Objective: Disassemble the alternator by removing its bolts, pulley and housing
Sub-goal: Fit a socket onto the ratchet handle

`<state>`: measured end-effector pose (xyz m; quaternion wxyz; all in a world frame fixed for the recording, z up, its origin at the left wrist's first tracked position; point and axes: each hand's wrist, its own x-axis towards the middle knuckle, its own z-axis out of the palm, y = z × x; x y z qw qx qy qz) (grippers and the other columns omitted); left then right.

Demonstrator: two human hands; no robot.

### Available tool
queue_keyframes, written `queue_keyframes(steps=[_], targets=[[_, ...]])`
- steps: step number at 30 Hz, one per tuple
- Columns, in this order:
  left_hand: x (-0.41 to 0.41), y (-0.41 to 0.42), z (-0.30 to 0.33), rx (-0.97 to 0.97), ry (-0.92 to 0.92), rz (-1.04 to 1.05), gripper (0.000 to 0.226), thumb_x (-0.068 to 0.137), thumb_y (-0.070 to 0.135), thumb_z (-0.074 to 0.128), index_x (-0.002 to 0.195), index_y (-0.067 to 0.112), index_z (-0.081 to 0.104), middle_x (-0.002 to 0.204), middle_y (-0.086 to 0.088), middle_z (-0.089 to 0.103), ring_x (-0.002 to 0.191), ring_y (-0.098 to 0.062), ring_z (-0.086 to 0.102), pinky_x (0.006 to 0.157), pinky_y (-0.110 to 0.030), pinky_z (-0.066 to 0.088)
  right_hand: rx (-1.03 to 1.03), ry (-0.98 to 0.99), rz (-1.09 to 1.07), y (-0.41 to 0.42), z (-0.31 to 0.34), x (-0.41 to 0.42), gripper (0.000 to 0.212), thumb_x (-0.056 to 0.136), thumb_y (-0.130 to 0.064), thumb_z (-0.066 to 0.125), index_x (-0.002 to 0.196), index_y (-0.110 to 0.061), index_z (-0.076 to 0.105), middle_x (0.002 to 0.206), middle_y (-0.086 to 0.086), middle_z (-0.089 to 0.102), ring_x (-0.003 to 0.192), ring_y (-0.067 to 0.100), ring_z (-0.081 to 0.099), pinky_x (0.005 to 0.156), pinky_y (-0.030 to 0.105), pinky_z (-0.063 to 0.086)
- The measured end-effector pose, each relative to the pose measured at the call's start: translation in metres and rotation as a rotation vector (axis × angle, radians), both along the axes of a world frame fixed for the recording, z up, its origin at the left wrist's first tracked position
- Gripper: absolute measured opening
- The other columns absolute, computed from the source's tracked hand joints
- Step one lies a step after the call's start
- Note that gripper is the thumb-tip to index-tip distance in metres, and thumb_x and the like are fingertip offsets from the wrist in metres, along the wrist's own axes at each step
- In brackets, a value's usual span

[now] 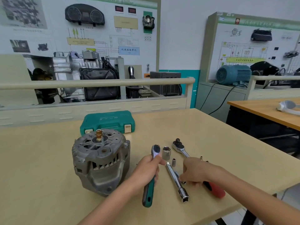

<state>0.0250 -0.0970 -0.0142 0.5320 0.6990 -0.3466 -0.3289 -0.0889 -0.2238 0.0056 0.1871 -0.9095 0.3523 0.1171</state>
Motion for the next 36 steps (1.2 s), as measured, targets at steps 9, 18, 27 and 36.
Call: queue_keyframes(steps=[9, 18, 27, 36], targets=[[0.0, 0.006, -0.004, -0.02, -0.028, -0.04, 0.012, 0.102, 0.026, 0.042, 0.107, 0.016, 0.044, 0.062, 0.001, 0.036, 0.038, -0.007, 0.03, 0.037, -0.017, 0.027, -0.27, 0.085, 0.073, 0.004, 0.004, 0.004, 0.04, 0.088, -0.025, 0.058, 0.061, -0.013, 0.03, 0.063, 0.0, 0.033, 0.051, 0.009, 0.03, 0.043, 0.02, 0.022], [0.003, 0.006, -0.011, -0.089, -0.19, 0.016, 0.006, 0.1, 0.021, 0.046, 0.1, 0.026, 0.043, 0.066, -0.001, 0.057, 0.033, -0.01, 0.039, 0.034, -0.017, 0.029, 0.514, -0.614, -0.205, 0.003, 0.033, -0.003, 0.015, 0.084, -0.009, 0.058, 0.069, -0.008, 0.053, 0.055, 0.002, 0.055, 0.043, 0.011, 0.045, 0.041, 0.017, 0.033], [0.002, 0.007, -0.011, -0.133, -0.152, 0.027, 0.007, 0.1, 0.019, 0.046, 0.096, 0.024, 0.043, 0.062, 0.0, 0.059, 0.034, -0.016, 0.045, 0.034, -0.018, 0.032, 0.961, -0.869, -0.275, 0.01, 0.016, 0.007, 0.008, 0.088, -0.002, 0.061, 0.083, -0.003, 0.055, 0.081, 0.015, 0.07, 0.064, 0.016, 0.066, 0.058, 0.02, 0.053], [0.005, 0.006, -0.014, -0.177, -0.173, 0.089, 0.007, 0.099, 0.016, 0.047, 0.095, 0.02, 0.044, 0.058, -0.001, 0.055, 0.032, -0.014, 0.041, 0.035, -0.02, 0.03, 0.763, -0.842, -0.157, 0.017, 0.014, 0.009, 0.006, 0.091, -0.003, 0.059, 0.09, -0.001, 0.053, 0.074, 0.01, 0.069, 0.049, 0.008, 0.055, 0.051, 0.018, 0.047]])
